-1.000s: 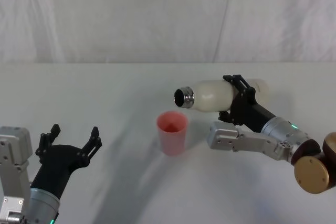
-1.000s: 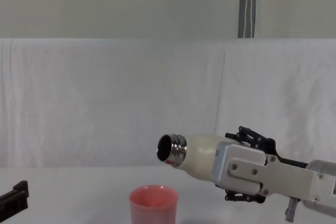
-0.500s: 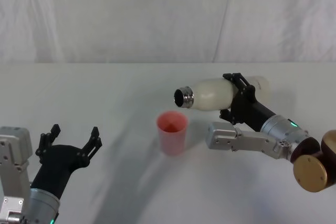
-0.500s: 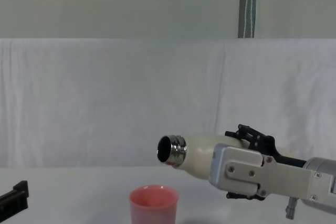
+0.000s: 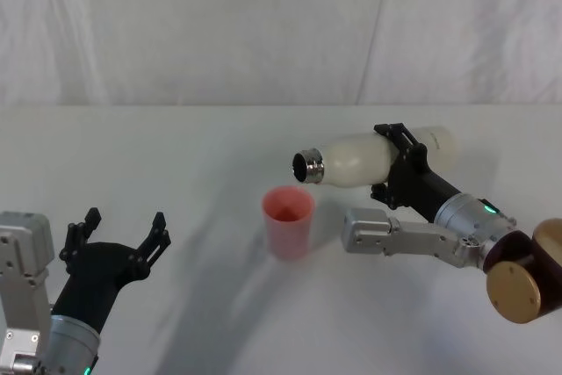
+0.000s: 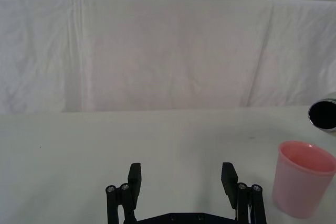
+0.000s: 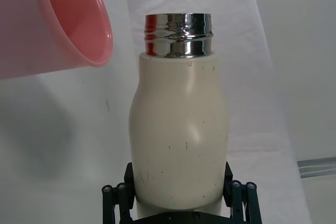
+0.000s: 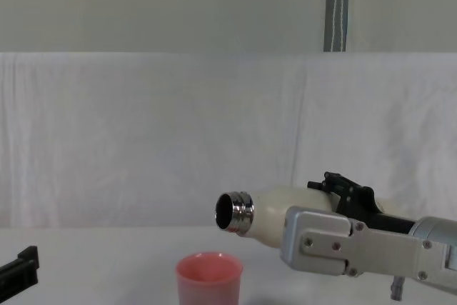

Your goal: Grasp the thermos with one hand and pour water into the cup lid.

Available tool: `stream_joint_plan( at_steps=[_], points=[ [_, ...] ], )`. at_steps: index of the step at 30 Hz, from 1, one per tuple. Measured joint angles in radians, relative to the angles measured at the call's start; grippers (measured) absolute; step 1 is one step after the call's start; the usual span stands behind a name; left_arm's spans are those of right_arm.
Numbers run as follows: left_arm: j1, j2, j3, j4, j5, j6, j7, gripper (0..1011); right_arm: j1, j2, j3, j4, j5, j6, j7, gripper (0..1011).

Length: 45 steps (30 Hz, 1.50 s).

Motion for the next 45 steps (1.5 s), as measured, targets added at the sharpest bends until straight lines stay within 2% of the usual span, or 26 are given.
stream_joint_plan(
  at_steps=[13,22,45],
  points=[
    [0.000,0.000,0.000,0.000,0.000,0.000,0.000,1001,0.002,0.010,-0.012,-0.008,-0.032,0.005,-0.016,950],
    [0.000,0.000,0.000,0.000,0.000,0.000,0.000,1001,0.010,0.020,-0.032,-0.009,-0.072,0.013,-0.026,950],
    [0.000,0.000,0.000,0.000,0.000,0.000,0.000,1001,0.018,0.019,-0.035,-0.005,-0.079,0.019,-0.031,950]
  ],
)
